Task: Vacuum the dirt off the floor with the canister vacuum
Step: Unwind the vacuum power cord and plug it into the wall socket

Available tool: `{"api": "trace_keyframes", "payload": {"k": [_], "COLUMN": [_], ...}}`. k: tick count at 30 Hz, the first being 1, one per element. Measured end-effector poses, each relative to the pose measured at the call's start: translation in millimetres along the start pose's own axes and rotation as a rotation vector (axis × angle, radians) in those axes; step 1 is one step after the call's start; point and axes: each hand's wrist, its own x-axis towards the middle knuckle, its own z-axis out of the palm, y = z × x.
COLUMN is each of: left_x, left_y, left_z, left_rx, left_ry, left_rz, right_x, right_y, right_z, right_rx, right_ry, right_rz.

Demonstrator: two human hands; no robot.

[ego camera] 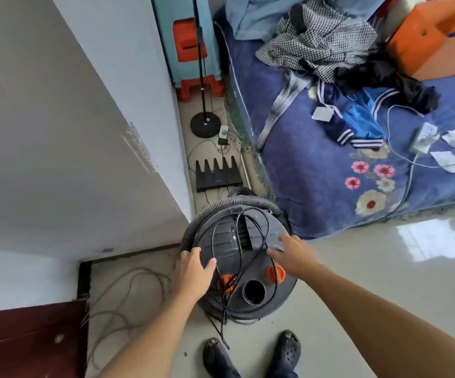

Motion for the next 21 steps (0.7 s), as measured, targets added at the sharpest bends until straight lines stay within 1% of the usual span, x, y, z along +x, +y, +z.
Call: {"api": "trace_keyframes", "payload": {"k": [2, 5, 7, 10, 12, 16, 18, 21], "left_x": [6.6, 13.7, 20.1, 22.9, 24.1, 25.2, 24.6, 22.4], "left_y": [-3.4, -6.0, -5.4, -1.0, -0.4, -2.9, -5.1, -9.4], "left_z": [21.3, 51.7, 71.5, 87.6, 92.9, 97.7, 97.3, 98.5], "left_rx": [-0.026, -0.119, -0.128, -0.081, -0.070, -0.018, -0.013, -0.023], "left_ry": [0.071, 0.108, 0.156, 0.299, 0.354, 0.336, 0.343, 0.373], "left_rz": [-0.083, -0.179, -0.214, -0.209, -0.205, -0.238, -0.212, -0.163], "right_x": [14.5, 36.3, 48.6, 57.0, 58.3, 64.3, 63.9, 58.3], "right_y": [4.0, 6.5, 6.1, 4.0, 3.1, 7.9, 9.7, 10.2], "right_z": [16.9, 42.6, 58.3, 74.4, 81.3, 91.3, 94.3, 98.4], "right_rx": [0.046, 0.121, 0.108, 0.072, 0.097, 0.151, 0.162, 0.183], "right_ry": [0.039, 0.075, 0.108, 0.280, 0.378, 0.452, 0.493, 0.523], "right_rz": [0.022, -0.017, -0.044, -0.049, -0.029, -0.048, -0.063, -0.025]}}
